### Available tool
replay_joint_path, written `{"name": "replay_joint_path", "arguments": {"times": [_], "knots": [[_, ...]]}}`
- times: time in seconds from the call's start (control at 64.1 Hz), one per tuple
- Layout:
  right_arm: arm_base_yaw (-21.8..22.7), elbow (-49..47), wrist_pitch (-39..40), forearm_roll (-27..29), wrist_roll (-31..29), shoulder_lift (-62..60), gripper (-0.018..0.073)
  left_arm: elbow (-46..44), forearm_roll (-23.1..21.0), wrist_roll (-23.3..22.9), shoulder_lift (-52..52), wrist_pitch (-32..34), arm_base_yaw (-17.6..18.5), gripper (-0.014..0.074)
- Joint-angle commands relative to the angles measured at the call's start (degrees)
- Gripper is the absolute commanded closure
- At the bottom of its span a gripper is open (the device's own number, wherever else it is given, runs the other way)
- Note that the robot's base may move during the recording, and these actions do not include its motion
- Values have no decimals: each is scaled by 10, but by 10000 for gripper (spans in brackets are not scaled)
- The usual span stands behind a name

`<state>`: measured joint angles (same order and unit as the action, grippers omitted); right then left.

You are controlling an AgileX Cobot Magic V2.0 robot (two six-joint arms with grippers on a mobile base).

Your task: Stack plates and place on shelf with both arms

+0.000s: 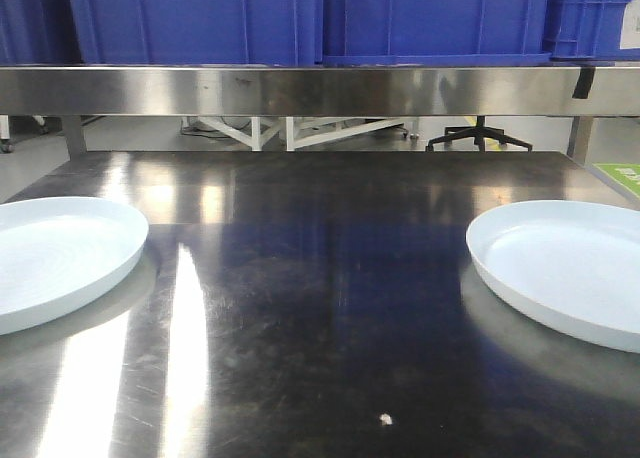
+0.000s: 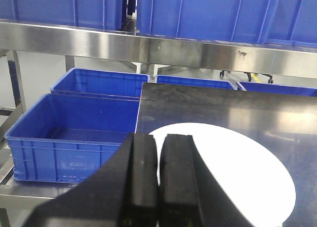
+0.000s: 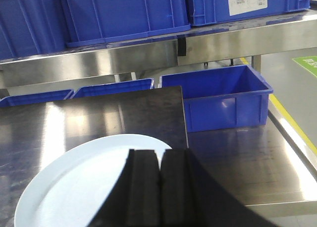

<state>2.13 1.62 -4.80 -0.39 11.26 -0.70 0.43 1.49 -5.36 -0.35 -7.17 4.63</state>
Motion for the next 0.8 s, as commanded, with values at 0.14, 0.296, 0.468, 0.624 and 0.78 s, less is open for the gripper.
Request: {"name": "replay_joint_path", "arguments": {"times": [0.14,0.296,0.468,0.624,0.78], "knots": [[3,1,51,-2,-5,-10,524,2,-5,-5,-10,53,0,511],[3,1,51,-2,-5,-10,524,2,-5,-5,-10,53,0,511],[3,1,51,-2,-5,-10,524,2,-5,-5,-10,53,0,511],[3,1,51,-2,-5,-10,524,2,-5,-5,-10,53,0,511],[3,1,51,-2,-5,-10,524,2,17,-5,-10,54,0,511]]}}
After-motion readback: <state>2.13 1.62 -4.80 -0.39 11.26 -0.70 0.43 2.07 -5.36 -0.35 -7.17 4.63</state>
